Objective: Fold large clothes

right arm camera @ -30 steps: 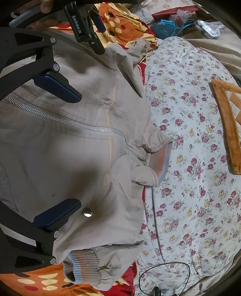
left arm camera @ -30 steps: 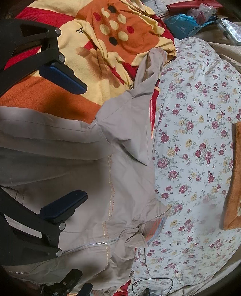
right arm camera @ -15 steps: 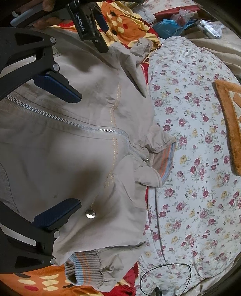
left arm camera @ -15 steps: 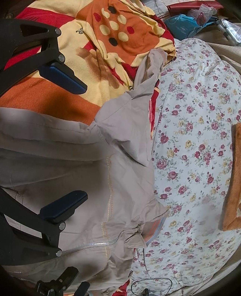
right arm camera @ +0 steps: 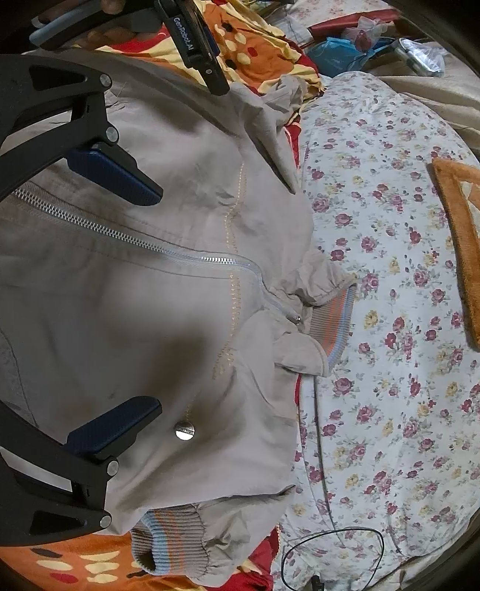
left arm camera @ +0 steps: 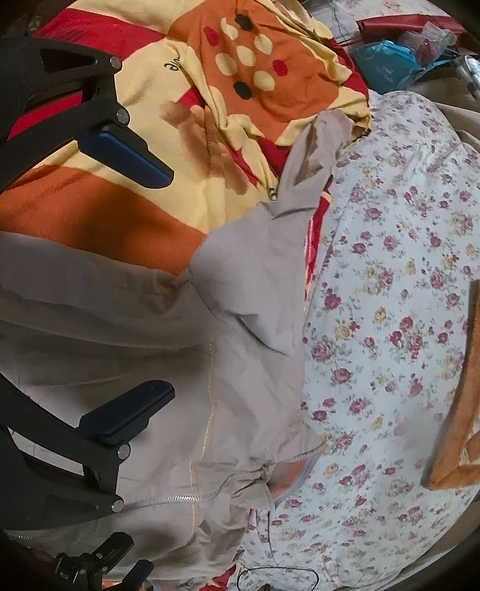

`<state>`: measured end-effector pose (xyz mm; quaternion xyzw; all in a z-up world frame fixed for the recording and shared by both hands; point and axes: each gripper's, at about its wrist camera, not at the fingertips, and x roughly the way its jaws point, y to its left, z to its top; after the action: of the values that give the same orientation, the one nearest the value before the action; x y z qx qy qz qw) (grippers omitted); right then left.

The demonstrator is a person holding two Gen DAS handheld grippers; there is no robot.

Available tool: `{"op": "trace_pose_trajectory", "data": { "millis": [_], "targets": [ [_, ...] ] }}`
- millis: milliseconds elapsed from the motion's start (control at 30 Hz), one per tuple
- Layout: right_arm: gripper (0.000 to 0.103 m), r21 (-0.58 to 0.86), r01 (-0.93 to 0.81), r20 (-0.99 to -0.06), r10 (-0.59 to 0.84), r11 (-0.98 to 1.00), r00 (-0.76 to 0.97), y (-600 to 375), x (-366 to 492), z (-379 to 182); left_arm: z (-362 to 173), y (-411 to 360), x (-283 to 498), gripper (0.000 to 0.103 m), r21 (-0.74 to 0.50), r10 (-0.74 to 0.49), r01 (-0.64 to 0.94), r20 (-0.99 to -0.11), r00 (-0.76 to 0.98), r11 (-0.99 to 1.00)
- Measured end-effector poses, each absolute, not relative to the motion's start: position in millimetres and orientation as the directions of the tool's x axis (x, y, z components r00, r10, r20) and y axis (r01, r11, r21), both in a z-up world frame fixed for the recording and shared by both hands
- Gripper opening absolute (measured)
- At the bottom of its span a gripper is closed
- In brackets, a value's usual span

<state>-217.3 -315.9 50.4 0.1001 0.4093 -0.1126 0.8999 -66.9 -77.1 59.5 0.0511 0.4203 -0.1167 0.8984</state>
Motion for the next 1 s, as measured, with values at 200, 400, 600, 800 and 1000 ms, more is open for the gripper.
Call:
{"op": "trace_pose_trajectory", "data": {
  "millis": [200, 400, 600, 800, 1000],
  "targets": [
    [0.103, 0.076, 0.275, -0.761, -0.122, 0.958, 0.637, -312.9, -215.9, 48.2, 59.5, -78.9, -68.0, 0.103, 0.004, -0.161, 0.256, -0.768, 0.620, 0.967],
    [0.103, 0.079, 0.274, -0.765, -0.118, 0.958, 0.633, -313.2, -215.8, 46.8, 58.4, -76.9, -65.7, 0.103, 0.002, -0.155, 0.247, -0.775, 0.613, 0.969],
    [0.103, 0.080, 0.273, -0.772, -0.114, 0.959, 0.625, -313.7, -214.6, 45.2, 57.9, -75.9, -65.1, 0.103, 0.002, -0.151, 0.243, -0.777, 0.611, 0.970],
    [0.103, 0.077, 0.271, -0.777, -0.112, 0.960, 0.619, -312.0, -213.5, 43.1, 57.2, -74.1, -63.4, 0.103, -0.011, -0.157, 0.239, -0.785, 0.599, 0.971],
    [0.103, 0.077, 0.259, -0.785, -0.101, 0.963, 0.611, -311.3, -211.8, 41.7, 59.3, -58.7, -50.3, 0.103, -0.088, -0.190, 0.208, -0.813, 0.551, 0.974]
  ]
}}
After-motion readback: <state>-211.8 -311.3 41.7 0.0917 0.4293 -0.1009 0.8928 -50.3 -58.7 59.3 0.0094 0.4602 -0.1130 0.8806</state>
